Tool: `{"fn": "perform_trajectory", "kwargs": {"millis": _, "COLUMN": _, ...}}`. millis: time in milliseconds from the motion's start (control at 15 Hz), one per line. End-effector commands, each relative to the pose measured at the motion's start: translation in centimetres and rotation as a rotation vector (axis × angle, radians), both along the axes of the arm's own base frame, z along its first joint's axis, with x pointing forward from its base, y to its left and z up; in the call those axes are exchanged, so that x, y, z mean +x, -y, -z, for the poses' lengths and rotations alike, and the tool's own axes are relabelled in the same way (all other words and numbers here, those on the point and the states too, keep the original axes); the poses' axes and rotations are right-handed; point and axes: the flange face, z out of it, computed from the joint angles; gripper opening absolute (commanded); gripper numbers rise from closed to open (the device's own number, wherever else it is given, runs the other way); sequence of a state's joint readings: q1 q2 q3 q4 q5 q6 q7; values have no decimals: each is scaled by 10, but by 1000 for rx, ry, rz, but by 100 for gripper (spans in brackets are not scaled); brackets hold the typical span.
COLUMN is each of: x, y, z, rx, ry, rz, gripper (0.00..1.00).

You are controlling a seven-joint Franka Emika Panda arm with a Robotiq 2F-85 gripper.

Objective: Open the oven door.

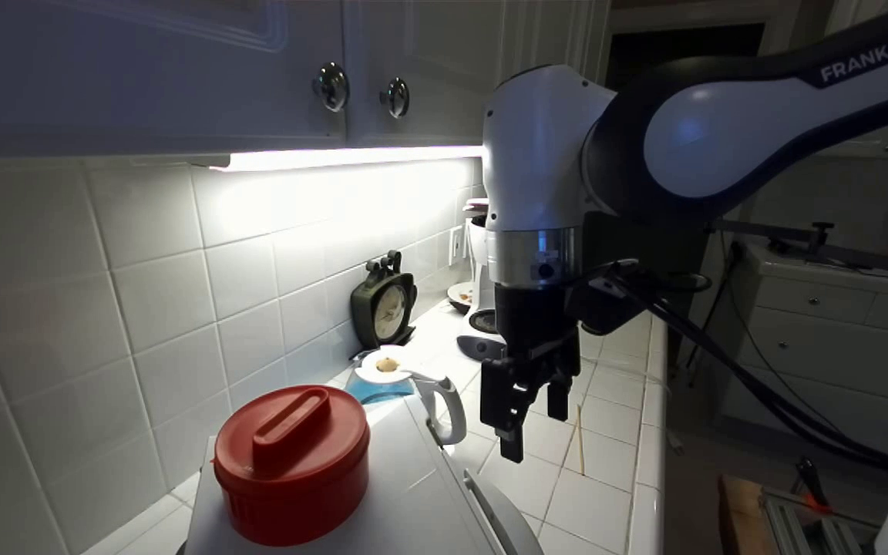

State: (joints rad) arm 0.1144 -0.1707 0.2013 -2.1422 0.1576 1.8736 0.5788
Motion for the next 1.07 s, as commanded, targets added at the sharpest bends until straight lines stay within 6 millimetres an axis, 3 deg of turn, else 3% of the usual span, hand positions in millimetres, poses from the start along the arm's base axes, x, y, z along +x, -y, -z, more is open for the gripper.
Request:
{"fn": "perform_trajectory", "kwargs": {"millis": 0, "x": 11, "y": -15, "z": 5, "rx": 9, "ry": 27, "rz": 28, "gripper": 100}}
{"fn": "perform_trajectory", "kwargs": {"millis": 1000, "x": 26, "y": -24, "z": 6, "rx": 55, "ry": 99, "rz": 44, "gripper": 100}}
